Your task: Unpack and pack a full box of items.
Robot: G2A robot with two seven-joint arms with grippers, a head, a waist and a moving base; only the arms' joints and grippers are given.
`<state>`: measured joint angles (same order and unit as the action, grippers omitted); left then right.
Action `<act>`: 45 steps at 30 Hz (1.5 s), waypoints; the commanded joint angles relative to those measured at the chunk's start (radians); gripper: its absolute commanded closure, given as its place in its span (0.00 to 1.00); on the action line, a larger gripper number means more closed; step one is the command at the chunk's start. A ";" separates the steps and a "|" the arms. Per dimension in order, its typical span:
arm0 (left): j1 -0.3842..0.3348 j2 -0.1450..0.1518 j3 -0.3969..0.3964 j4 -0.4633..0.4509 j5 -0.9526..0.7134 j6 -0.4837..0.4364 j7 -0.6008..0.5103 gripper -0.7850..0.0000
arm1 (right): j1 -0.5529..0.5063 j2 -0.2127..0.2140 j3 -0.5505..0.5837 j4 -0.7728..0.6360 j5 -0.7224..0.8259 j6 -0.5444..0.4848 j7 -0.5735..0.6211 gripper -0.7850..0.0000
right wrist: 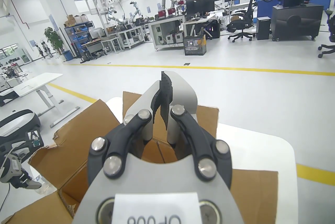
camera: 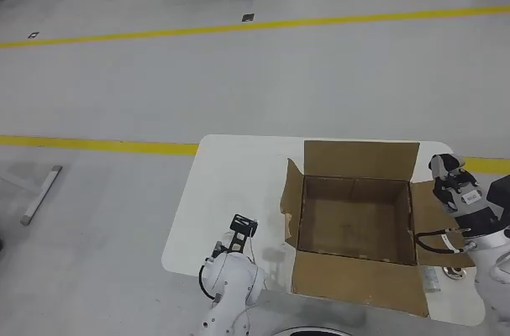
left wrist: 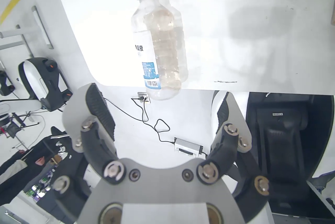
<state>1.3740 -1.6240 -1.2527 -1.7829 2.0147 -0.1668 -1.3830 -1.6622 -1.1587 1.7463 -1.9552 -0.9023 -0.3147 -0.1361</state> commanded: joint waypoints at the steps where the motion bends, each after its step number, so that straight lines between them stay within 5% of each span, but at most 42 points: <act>1: 0.000 0.000 0.000 0.000 0.000 0.000 0.000 0.00 | 0.000 0.000 0.000 0.000 0.000 0.000 0.000 1.00; 6: 0.004 0.000 -0.004 0.007 -0.009 0.007 0.016 0.00 | 0.000 0.000 0.000 0.000 0.000 0.000 0.000 1.00; 23: -0.123 0.006 -0.127 0.295 -0.157 0.062 0.073 0.00 | 0.000 0.000 0.000 0.000 0.000 0.000 0.000 0.95; 38: -0.182 0.018 -0.165 0.387 -0.189 0.060 0.096 0.00 | 0.000 0.000 0.000 0.000 0.000 0.000 0.000 0.95; 44: -0.193 0.021 -0.161 0.413 -0.186 0.061 0.087 0.21 | 0.000 0.000 0.000 0.000 0.000 0.000 0.000 0.95; 45: -0.194 0.021 -0.160 0.414 -0.189 0.060 0.088 0.37 | 0.000 0.000 0.000 0.000 0.000 0.000 0.000 0.95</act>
<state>1.1812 -1.6028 -1.4145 -1.3705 1.8265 -0.1057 -1.2958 -1.6622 -1.1587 1.7463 -1.9552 -0.9023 -0.3147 -0.1361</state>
